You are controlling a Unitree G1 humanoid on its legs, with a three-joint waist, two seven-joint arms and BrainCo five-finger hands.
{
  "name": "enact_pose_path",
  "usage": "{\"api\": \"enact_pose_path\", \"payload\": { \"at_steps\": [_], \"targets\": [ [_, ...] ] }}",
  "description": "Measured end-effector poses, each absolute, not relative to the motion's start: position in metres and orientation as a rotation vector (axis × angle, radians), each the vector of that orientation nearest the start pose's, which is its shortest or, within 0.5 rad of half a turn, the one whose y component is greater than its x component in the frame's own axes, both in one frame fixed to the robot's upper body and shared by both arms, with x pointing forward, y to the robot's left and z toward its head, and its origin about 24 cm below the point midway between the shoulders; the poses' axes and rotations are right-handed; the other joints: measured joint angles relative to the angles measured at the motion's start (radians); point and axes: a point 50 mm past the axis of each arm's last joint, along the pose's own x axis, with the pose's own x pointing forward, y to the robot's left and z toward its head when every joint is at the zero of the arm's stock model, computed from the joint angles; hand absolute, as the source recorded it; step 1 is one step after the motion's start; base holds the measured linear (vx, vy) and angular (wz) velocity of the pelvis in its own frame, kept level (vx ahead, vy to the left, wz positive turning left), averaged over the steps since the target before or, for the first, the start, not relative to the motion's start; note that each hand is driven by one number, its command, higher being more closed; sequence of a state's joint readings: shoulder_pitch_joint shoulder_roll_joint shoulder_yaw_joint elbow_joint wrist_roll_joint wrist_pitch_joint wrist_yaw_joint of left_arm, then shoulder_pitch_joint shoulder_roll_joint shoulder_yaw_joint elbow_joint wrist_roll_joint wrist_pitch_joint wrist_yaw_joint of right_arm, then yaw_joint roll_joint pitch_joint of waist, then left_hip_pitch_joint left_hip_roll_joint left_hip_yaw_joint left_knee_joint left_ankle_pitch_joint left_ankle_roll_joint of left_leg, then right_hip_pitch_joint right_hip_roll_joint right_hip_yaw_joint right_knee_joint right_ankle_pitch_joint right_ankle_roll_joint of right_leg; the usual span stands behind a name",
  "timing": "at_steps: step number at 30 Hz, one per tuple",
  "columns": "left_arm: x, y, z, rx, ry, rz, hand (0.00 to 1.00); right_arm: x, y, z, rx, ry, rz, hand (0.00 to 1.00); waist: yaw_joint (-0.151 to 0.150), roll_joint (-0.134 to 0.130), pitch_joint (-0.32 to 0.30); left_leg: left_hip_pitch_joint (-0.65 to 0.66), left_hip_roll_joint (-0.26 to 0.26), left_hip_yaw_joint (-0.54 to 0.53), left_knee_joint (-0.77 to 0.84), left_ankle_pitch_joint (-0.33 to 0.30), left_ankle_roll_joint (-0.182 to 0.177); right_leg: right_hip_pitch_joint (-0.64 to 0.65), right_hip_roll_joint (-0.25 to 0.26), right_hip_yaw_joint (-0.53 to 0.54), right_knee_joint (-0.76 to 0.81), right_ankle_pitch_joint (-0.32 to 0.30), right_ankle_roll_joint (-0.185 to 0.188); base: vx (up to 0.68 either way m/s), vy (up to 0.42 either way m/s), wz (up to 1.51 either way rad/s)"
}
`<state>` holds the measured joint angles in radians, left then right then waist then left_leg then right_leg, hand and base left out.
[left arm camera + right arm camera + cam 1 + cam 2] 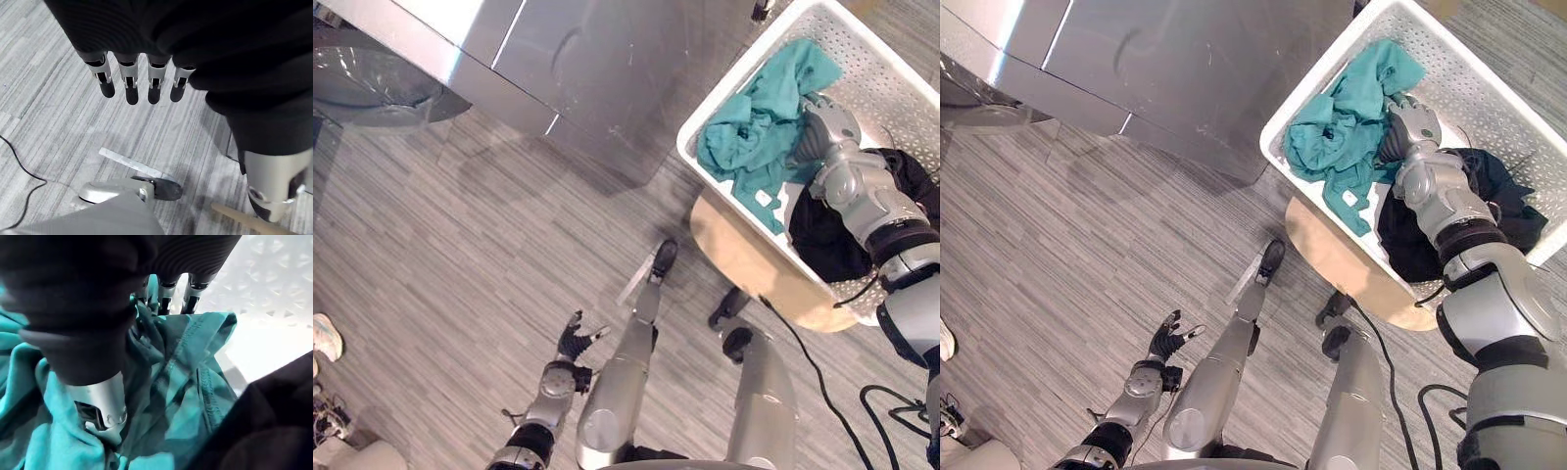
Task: Pick up the laundry basket with both hands and put the clothes into the washing machine.
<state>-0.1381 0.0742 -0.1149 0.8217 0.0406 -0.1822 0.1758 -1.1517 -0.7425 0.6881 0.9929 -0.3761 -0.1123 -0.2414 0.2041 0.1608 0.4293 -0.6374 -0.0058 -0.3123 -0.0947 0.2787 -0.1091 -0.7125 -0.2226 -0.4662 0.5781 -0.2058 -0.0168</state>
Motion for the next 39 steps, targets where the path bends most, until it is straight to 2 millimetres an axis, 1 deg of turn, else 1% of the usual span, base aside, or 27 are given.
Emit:
{"api": "enact_pose_path", "payload": {
  "at_steps": [1, 3, 4, 5, 6, 8, 10, 12, 15, 17, 18, 19, 20, 21, 22, 23, 24, 25, 26, 27, 29, 31, 33, 34, 37, 38, 39],
  "targets": [
    [0.232, 0.154, -0.084, 0.205, 0.483, 0.037, 0.0, 0.405, -0.24, 0.228, -1.439, -0.261, -0.178, 1.0, -0.001, -0.003, 0.0, 0.001, 0.0, 0.0, 0.0, 0.0, 0.0, 0.0, -0.003, -0.002, 0.006, -0.004, 0.0, -0.01, -0.1, 0.09],
    [0.234, 0.154, -0.081, 0.205, 0.468, 0.038, 0.0, 0.406, -0.232, 0.22, -1.411, -0.257, -0.15, 1.0, -0.004, -0.027, -0.001, 0.01, -0.002, 0.001, 0.0, 0.0, 0.0, 0.001, -0.008, -0.001, 0.022, -0.012, -0.001, -0.01, -0.112, 0.05],
    [0.235, 0.154, -0.081, 0.206, 0.466, 0.038, 0.0, 0.406, -0.231, 0.217, -1.4, -0.254, -0.143, 1.0, -0.004, -0.033, -0.002, 0.012, -0.002, 0.001, 0.0, 0.0, 0.0, 0.003, -0.008, -0.001, 0.023, -0.014, -0.001, 0.0, -0.1, 0.1],
    [0.236, 0.154, -0.08, 0.206, 0.464, 0.036, 0.0, 0.404, -0.231, 0.204, -1.345, -0.231, -0.131, 1.0, -0.006, -0.045, -0.002, 0.022, -0.001, -0.004, 0.0, 0.0, 0.0, 0.019, -0.007, -0.003, 0.024, -0.019, -0.001, 0.0, -0.08, 0.12],
    [0.236, 0.154, -0.08, 0.206, 0.464, 0.036, 0.0, 0.403, -0.231, 0.196, -1.315, -0.215, -0.126, 1.0, -0.008, -0.051, -0.003, 0.03, -0.001, -0.006, 0.001, 0.001, 0.0, 0.027, -0.005, -0.003, 0.022, -0.019, -0.001, 0.01, -0.078, 0.14],
    [0.235, 0.154, -0.082, 0.208, 0.477, 0.037, 0.0, 0.399, -0.229, 0.168, -1.196, -0.152, -0.11, 1.0, -0.01, -0.06, -0.005, 0.066, 0.0, -0.013, 0.0, 0.001, 0.0, 0.072, 0.001, -0.004, 0.008, -0.021, 0.001, 0.02, -0.053, 0.11],
    [0.233, 0.156, -0.084, 0.216, 0.49, 0.039, 0.0, 0.394, -0.228, 0.15, -1.104, -0.121, -0.105, 1.0, -0.012, -0.066, -0.007, 0.095, 0.002, -0.013, 0.0, 0.001, 0.0, 0.112, 0.01, -0.003, -0.014, -0.021, 0.002, 0.01, -0.047, 0.03],
    [0.232, 0.162, -0.086, 0.231, 0.507, 0.047, 0.0, 0.388, -0.225, 0.142, -1.021, -0.12, -0.103, 1.0, -0.022, -0.077, -0.014, 0.112, 0.005, -0.016, 0.0, 0.001, 0.0, 0.141, 0.02, -0.003, -0.04, -0.021, 0.003, 0.0, -0.018, 0.0],
    [0.227, 0.17, -0.09, 0.248, 0.54, 0.062, 0.0, 0.377, -0.224, 0.128, -0.897, -0.119, -0.118, 1.0, -0.034, -0.095, -0.027, 0.159, 0.015, -0.022, 0.0, -0.002, 0.003, 0.206, 0.042, -0.003, -0.085, -0.009, 0.016, -0.01, -0.042, -0.01],
    [0.216, 0.18, -0.099, 0.274, 0.595, 0.077, 0.0, 0.367, -0.216, 0.116, -0.763, -0.126, -0.114, 1.0, -0.039, -0.122, -0.061, 0.189, 0.023, -0.017, -0.001, -0.013, 0.01, 0.246, 0.059, 0.0, -0.122, -0.003, 0.025, 0.02, -0.041, -0.09],
    [0.212, 0.183, -0.102, 0.272, 0.614, 0.088, 0.0, 0.364, -0.212, 0.112, -0.732, -0.129, -0.107, 1.0, -0.043, -0.128, -0.071, 0.195, 0.025, -0.016, -0.001, -0.016, 0.011, 0.257, 0.063, 0.0, -0.132, -0.001, 0.028, 0.04, -0.039, -0.08],
    [0.202, 0.188, -0.107, 0.265, 0.647, 0.11, 0.0, 0.358, -0.203, 0.105, -0.679, -0.134, -0.089, 1.0, -0.057, -0.141, -0.091, 0.211, 0.026, -0.013, 0.0, -0.016, 0.008, 0.278, 0.068, 0.001, -0.149, 0.004, 0.033, 0.06, -0.034, -0.03],
    [0.193, 0.189, -0.114, 0.27, 0.688, 0.11, 0.0, 0.35, -0.197, 0.095, -0.612, -0.127, -0.076, 1.0, -0.059, -0.144, -0.114, 0.231, 0.026, -0.012, 0.0, -0.019, 0.005, 0.306, 0.072, 0.001, -0.168, 0.009, 0.039, 0.06, -0.027, -0.02],
    [0.187, 0.189, -0.117, 0.274, 0.71, 0.109, 0.0, 0.346, -0.193, 0.09, -0.583, -0.124, -0.07, 1.0, -0.061, -0.146, -0.125, 0.24, 0.025, -0.011, 0.0, -0.021, 0.002, 0.319, 0.073, 0.002, -0.176, 0.011, 0.04, 0.08, -0.022, -0.01],
    [0.18, 0.191, -0.122, 0.273, 0.742, 0.123, 0.0, 0.337, -0.185, 0.081, -0.52, -0.119, -0.054, 1.0, -0.068, -0.146, -0.15, 0.262, 0.025, -0.007, 0.0, -0.028, -0.005, 0.347, 0.077, 0.006, -0.197, 0.016, 0.047, 0.08, -0.017, -0.07],
    [0.171, 0.195, -0.126, 0.277, 0.775, 0.138, 0.0, 0.328, -0.174, 0.073, -0.458, -0.116, -0.032, 1.0, -0.072, -0.147, -0.175, 0.283, 0.025, 0.002, 0.0, -0.037, -0.001, 0.373, 0.081, 0.012, -0.216, 0.022, 0.053, 0.08, -0.017, -0.11],
    [0.166, 0.198, -0.128, 0.279, 0.794, 0.145, 0.0, 0.323, -0.168, 0.07, -0.431, -0.119, -0.019, 1.0, -0.076, -0.147, -0.189, 0.294, 0.025, 0.008, 0.0, -0.045, -0.007, 0.387, 0.083, 0.017, -0.226, 0.025, 0.056, 0.08, -0.014, -0.18],
    [0.158, 0.2, -0.132, 0.279, 0.828, 0.159, 0.0, 0.316, -0.16, 0.067, -0.394, -0.126, 0.004, 1.0, -0.08, -0.146, -0.205, 0.317, 0.025, 0.019, 0.0, -0.052, -0.004, 0.409, 0.084, 0.026, -0.239, 0.03, 0.056, 0.1, -0.013, -0.27],
    [0.144, 0.204, -0.138, 0.287, 0.875, 0.171, 0.0, 0.303, -0.15, 0.067, -0.338, -0.153, 0.022, 1.0, -0.086, -0.146, -0.227, 0.356, 0.025, 0.04, 0.0, -0.066, 0.002, 0.449, 0.089, 0.043, -0.265, 0.038, 0.065, 0.09, -0.009, -0.33],
    [0.139, 0.206, -0.139, 0.291, 0.891, 0.175, 0.0, 0.298, -0.147, 0.068, -0.32, -0.166, 0.027, 1.0, -0.086, -0.146, -0.237, 0.372, 0.025, 0.049, 0.0, -0.074, 0.007, 0.463, 0.091, 0.053, -0.273, 0.041, 0.066, 0.08, -0.004, -0.42],
    [0.123, 0.209, -0.145, 0.283, 0.942, 0.199, 0.0, 0.285, -0.139, 0.075, -0.256, -0.226, 0.051, 1.0, -0.096, -0.146, -0.269, 0.417, 0.027, 0.078, 0.0, -0.092, 0.019, 0.508, 0.101, 0.082, -0.31, 0.054, 0.073, 0.04, 0.005, -0.38],
    [0.113, 0.211, -0.148, 0.281, 0.977, 0.207, 0.0, 0.278, -0.134, 0.083, -0.212, -0.274, 0.056, 1.0, -0.116, -0.146, -0.285, 0.451, 0.029, 0.103, 0.0, -0.104, 0.026, 0.543, 0.106, 0.103, -0.335, 0.065, 0.078, 0.03, 0.013, -0.37],
    [0.103, 0.212, -0.152, 0.28, 1.012, 0.211, 0.0, 0.272, -0.131, 0.09, -0.163, -0.316, 0.081, 1.0, -0.124, -0.151, -0.308, 0.482, 0.04, 0.156, 0.0, -0.114, 0.031, 0.565, 0.123, 0.154, -0.382, 0.097, 0.077, 0.02, 0.019, -0.72],
    [0.101, 0.212, -0.152, 0.281, 1.017, 0.212, 0.0, 0.271, -0.13, 0.092, -0.147, -0.326, 0.093, 1.0, -0.132, -0.151, -0.308, 0.496, 0.045, 0.182, 0.0, -0.12, 0.033, 0.576, 0.133, 0.179, -0.406, 0.114, 0.076, 0.01, 0.016, -0.72],
    [0.103, 0.213, -0.151, 0.284, 1.012, 0.211, 0.0, 0.267, -0.13, 0.09, -0.129, -0.317, 0.106, 1.0, -0.138, -0.151, -0.308, 0.508, 0.051, 0.21, 0.0, -0.131, 0.035, 0.573, 0.14, 0.22, -0.411, 0.132, 0.074, -0.02, 0.011, -0.49],
    [0.106, 0.213, -0.15, 0.286, 1.001, 0.211, 0.0, 0.264, -0.131, 0.087, -0.122, -0.305, 0.112, 1.0, -0.141, -0.153, -0.308, 0.507, 0.049, 0.209, 0.0, -0.132, 0.035, 0.558, 0.137, 0.231, -0.38, 0.126, 0.074, -0.06, -0.018, 0.02],
    [0.111, 0.213, -0.149, 0.286, 0.986, 0.21, 0.0, 0.26, -0.134, 0.084, -0.111, -0.294, 0.108, 1.0, -0.146, -0.152, -0.307, 0.489, 0.046, 0.19, 0.008, -0.134, 0.04, 0.531, 0.133, 0.264, -0.309, 0.097, 0.088, -0.09, -0.048, 0.65]
  ]
}}
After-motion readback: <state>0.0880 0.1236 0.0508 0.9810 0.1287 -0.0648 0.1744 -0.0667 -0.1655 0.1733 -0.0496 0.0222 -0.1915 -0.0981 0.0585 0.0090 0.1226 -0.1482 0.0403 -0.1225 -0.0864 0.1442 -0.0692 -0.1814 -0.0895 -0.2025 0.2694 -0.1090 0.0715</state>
